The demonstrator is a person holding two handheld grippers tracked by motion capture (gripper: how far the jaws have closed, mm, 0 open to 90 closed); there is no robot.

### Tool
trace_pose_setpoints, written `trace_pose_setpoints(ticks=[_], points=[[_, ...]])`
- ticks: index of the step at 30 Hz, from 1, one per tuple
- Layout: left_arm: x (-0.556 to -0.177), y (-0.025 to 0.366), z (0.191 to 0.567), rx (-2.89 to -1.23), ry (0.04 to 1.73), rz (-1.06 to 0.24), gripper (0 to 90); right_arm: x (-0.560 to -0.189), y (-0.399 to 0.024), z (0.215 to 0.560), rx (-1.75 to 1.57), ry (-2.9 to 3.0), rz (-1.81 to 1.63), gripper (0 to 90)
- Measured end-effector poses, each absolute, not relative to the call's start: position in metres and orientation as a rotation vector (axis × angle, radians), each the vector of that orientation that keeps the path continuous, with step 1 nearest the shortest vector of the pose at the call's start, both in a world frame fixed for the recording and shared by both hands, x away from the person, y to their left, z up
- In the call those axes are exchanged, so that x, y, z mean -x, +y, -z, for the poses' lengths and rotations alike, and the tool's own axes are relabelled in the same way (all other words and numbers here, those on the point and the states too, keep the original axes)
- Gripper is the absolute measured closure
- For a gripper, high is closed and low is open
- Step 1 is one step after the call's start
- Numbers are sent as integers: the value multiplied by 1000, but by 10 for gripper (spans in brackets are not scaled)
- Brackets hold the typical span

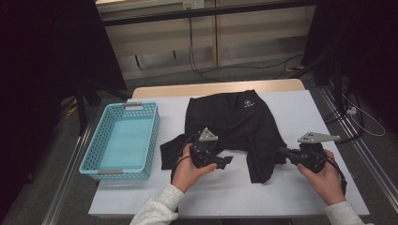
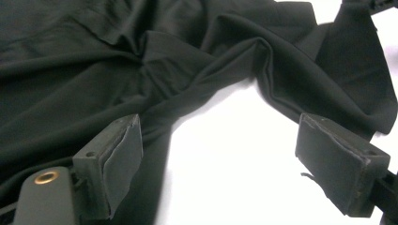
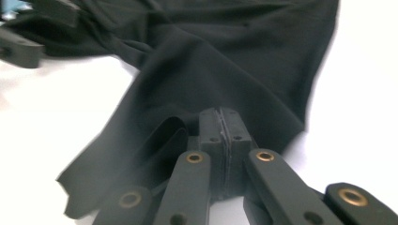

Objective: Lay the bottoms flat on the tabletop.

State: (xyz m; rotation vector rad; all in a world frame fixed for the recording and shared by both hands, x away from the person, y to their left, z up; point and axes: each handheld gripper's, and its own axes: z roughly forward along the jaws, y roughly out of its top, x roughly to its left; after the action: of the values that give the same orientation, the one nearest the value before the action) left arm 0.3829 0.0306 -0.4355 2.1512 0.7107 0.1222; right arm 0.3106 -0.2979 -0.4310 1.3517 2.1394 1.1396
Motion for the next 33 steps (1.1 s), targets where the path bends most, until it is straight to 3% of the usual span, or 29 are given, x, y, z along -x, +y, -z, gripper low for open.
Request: trace_pose_setpoints(ticks=[5, 19, 30, 33], points=[[-380, 21, 439, -2161, 684, -105, 158, -308, -304, 434, -1376, 2136, -1127, 891], [-372, -19, 454, -2218, 551, -54, 300, -299, -309, 435, -1375, 2136, -1111, 890], [-372, -48, 464, -2228, 522, -89, 307, -281, -316, 437, -1379, 2142, -1110, 889], [-369, -54, 460, -2249, 517, -45, 445, -276, -317, 438, -1379, 2148, -1099, 889]])
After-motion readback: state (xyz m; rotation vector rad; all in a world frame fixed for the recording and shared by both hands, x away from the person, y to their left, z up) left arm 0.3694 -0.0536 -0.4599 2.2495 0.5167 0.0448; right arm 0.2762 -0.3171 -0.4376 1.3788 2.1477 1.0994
